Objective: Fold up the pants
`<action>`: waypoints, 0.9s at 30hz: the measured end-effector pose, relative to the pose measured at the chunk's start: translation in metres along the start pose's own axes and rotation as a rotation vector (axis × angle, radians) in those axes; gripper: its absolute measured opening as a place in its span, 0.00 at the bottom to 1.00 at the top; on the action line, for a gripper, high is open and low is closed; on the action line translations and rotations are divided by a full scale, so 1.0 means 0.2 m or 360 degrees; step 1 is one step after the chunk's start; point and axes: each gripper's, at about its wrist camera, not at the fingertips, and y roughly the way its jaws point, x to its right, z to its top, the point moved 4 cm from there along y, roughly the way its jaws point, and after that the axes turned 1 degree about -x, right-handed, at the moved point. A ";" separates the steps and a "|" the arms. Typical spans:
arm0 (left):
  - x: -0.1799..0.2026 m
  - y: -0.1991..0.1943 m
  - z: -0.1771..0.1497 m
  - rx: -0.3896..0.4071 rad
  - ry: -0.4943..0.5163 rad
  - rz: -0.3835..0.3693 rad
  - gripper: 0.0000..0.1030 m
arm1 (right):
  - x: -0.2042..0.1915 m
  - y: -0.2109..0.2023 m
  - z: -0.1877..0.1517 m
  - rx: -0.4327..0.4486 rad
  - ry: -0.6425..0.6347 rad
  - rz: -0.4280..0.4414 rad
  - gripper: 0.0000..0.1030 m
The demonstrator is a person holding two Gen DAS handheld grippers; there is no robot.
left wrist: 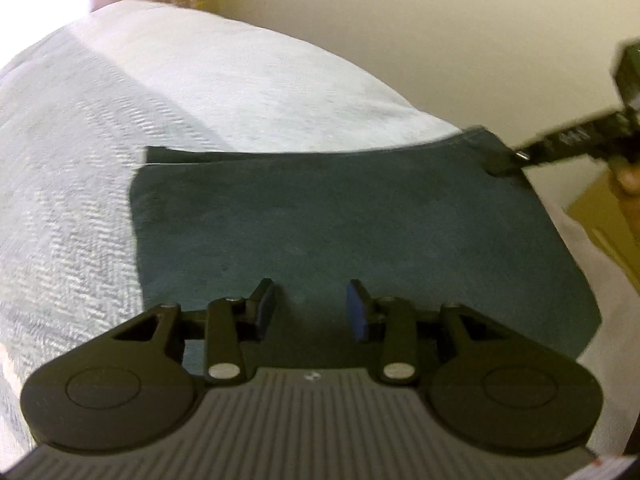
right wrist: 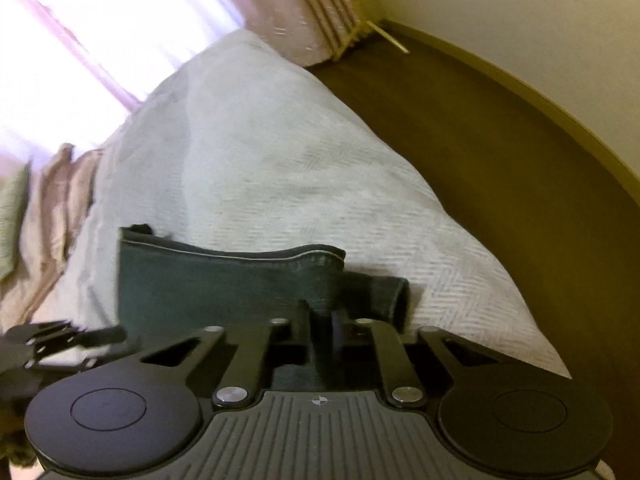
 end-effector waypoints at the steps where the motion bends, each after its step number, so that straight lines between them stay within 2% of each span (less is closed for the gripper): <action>1: -0.02 -0.01 0.02 0.0012 -0.0043 0.0015 0.33 | -0.03 -0.05 0.01 0.0029 -0.0062 0.0019 0.03; 3: -0.06 -0.03 0.05 0.0042 -0.0149 0.0064 0.33 | -0.04 -0.15 0.01 0.0088 -0.0102 0.0071 0.02; 4: -0.09 -0.02 0.07 0.0047 -0.0207 0.0089 0.33 | 0.00 -0.15 -0.01 0.0069 -0.0088 0.0065 0.02; 7: -0.16 0.02 0.09 0.0037 -0.0405 0.0181 0.33 | 0.18 0.00 -0.07 -0.0111 -0.0014 0.0079 0.03; 9: -0.21 0.04 0.10 0.0035 -0.0529 0.0249 0.33 | 0.23 0.04 -0.02 -0.0173 0.0002 0.0137 0.08; 10: -0.24 0.04 0.10 0.0046 -0.0582 0.0271 0.33 | 0.24 0.04 0.01 -0.0204 -0.0034 0.0163 0.10; 11: -0.26 0.04 0.11 0.0054 -0.0632 0.0288 0.33 | 0.24 0.02 0.05 -0.0216 -0.0081 0.0156 0.19; 12: -0.29 0.04 0.12 0.0065 -0.0676 0.0302 0.33 | 0.23 0.00 0.09 -0.0206 -0.0162 0.0116 0.24; 14: -0.34 0.06 0.14 0.0079 -0.0731 0.0320 0.33 | 0.19 -0.06 0.19 -0.0107 -0.0355 0.0028 0.24; 16: -0.36 0.10 0.16 0.0073 -0.0740 0.0332 0.33 | 0.11 -0.06 0.30 -0.0029 -0.0464 0.0030 0.24; 20: -0.41 0.14 0.17 0.0079 -0.0753 0.0293 0.33 | -0.20 0.11 0.46 -0.0074 -0.0713 0.0310 0.24; 22: -0.41 0.10 0.15 0.0121 -0.0771 0.0276 0.33 | -0.37 0.26 0.52 -0.0168 -0.0787 0.0470 0.24; 24: -0.43 0.10 0.11 0.0101 -0.0815 0.0248 0.33 | -0.52 0.43 0.57 -0.0316 -0.0727 0.0612 0.24; 27: -0.43 0.17 0.04 0.0032 -0.0800 0.0202 0.33 | -0.71 0.65 0.60 -0.0468 -0.0662 0.0686 0.24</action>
